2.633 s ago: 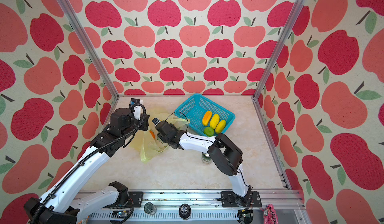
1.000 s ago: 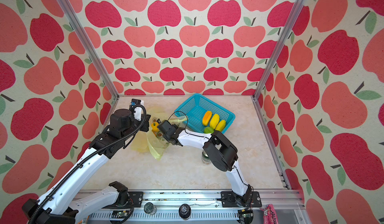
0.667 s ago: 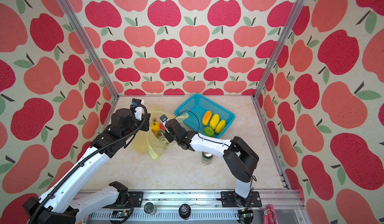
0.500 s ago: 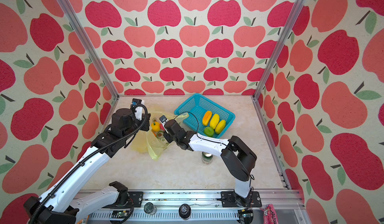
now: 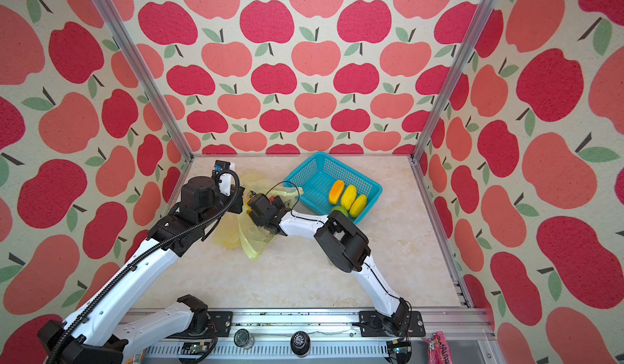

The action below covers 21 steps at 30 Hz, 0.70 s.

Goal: Untie the knot of the plastic bag and take out the fruit
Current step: 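Position the right gripper over the red fruit and close on it, then lift the red fruit out and carry it over the teal basket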

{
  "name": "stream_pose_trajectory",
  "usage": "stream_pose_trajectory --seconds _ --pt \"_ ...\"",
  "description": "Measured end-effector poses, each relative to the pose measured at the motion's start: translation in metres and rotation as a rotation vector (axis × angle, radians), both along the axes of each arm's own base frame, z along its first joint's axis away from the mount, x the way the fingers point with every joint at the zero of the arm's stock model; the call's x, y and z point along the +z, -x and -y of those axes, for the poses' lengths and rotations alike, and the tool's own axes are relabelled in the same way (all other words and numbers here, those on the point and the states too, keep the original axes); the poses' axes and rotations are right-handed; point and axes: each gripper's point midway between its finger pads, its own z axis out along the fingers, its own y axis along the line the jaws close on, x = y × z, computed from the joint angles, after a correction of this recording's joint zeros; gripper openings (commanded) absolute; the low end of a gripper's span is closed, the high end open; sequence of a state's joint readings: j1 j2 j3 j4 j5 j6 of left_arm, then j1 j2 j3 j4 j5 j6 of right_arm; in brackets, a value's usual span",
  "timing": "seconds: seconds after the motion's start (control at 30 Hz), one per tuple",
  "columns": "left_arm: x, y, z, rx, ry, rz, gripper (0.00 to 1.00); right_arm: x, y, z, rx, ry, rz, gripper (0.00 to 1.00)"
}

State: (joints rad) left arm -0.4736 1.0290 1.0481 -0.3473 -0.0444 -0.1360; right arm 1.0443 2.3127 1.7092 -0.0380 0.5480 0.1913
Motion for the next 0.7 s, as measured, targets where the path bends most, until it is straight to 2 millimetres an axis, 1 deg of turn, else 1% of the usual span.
stream_pose_trajectory --seconds 0.07,0.13,0.2,0.37,0.47,0.57,0.67,0.7 --pt "0.001 0.001 0.000 -0.002 0.003 0.003 0.00 -0.006 -0.008 0.002 -0.040 0.011 0.008 0.80" --pt "0.003 0.002 0.000 -0.004 0.006 0.008 0.00 -0.013 -0.014 0.005 -0.065 0.018 0.001 0.69" --pt "0.005 0.003 0.000 -0.007 0.009 0.012 0.00 -0.014 -0.018 0.008 -0.082 0.012 0.004 0.61" --pt "0.008 0.005 -0.001 -0.007 0.013 0.019 0.00 -0.013 -0.018 0.008 -0.083 0.013 0.003 0.49" --pt "0.008 0.005 -0.001 -0.007 0.013 0.020 0.00 -0.012 -0.010 0.013 -0.068 0.031 0.002 0.45" --pt "0.008 0.005 -0.001 -0.006 0.012 0.020 0.00 0.000 0.003 0.017 -0.039 0.045 0.010 0.41" --pt "0.006 0.003 -0.002 0.002 0.008 0.017 0.00 0.030 0.023 0.020 0.005 0.029 0.037 0.37" --pt "0.005 0.002 -0.002 0.004 0.006 0.014 0.00 0.044 0.032 0.022 0.023 0.013 0.049 0.36"
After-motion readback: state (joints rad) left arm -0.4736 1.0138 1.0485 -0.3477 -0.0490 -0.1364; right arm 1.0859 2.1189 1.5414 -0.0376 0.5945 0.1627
